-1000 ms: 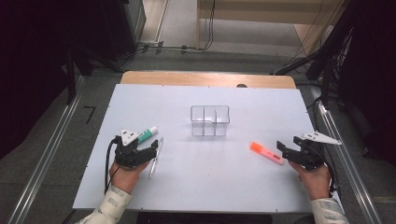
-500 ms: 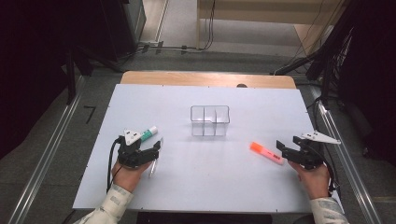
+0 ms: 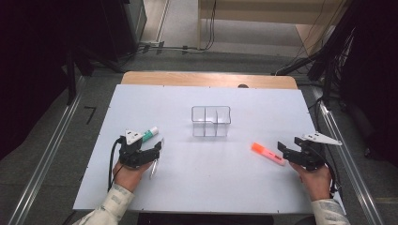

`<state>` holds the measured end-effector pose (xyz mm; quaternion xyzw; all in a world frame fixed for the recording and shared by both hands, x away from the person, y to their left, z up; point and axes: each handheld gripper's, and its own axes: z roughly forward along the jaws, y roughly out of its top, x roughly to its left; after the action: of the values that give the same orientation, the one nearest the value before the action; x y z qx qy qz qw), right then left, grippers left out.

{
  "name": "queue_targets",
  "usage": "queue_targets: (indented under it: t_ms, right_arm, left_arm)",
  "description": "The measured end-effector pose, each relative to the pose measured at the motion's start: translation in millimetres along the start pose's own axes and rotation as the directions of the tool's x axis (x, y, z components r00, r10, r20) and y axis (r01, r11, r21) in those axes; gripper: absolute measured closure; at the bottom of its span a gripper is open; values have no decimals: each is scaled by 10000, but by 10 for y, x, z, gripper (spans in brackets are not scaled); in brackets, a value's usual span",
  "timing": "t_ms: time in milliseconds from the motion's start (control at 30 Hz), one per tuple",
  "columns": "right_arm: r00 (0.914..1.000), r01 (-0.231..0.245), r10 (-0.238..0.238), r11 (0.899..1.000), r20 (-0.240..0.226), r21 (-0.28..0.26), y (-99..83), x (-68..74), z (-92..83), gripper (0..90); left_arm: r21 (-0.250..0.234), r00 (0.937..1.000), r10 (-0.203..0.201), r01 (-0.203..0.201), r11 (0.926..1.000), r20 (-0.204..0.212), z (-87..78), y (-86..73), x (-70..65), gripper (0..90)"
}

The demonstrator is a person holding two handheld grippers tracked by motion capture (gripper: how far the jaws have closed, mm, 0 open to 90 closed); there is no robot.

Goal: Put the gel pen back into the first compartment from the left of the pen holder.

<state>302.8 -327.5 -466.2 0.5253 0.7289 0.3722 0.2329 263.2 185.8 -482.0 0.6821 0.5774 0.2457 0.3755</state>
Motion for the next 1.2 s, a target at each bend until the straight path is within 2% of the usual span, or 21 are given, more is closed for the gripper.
queue_targets:
  t_ms: [167, 233, 367, 667, 933, 1200]
  right_arm:
    - [10000, 24, -24, 10000, 10, 34, -2, 2, 6, 254]
    - [10000, 11, -11, 10000, 21, 71, -3, 1, 10, 254]
    - [10000, 31, -31, 10000, 24, 72, -3, 6, 9, 255]
    - [10000, 21, -21, 9999, 37, 107, -2, 19, 19, 254]
    - [10000, 40, -40, 9999, 0, 128, -3, 15, 24, 254]
    - [10000, 56, -56, 9999, -17, 149, -2, 20, 31, 254]
  left_arm:
    - [67, 9998, 2, -4, 10000, 204, 24, -1, -17, 295]
    - [231, 9994, -3, -5, 9997, 359, 52, -1, -20, 310]
    - [287, 9994, 10, -20, 9996, 341, 74, -2, -31, 310]
    - [608, 9988, 349, -370, 9975, 345, 172, -9, -43, 336]
    - [844, 9977, 589, -614, 9945, 328, 264, 0, -57, 404]
    - [1138, 9977, 537, -582, 9918, 421, 329, 0, -42, 464]
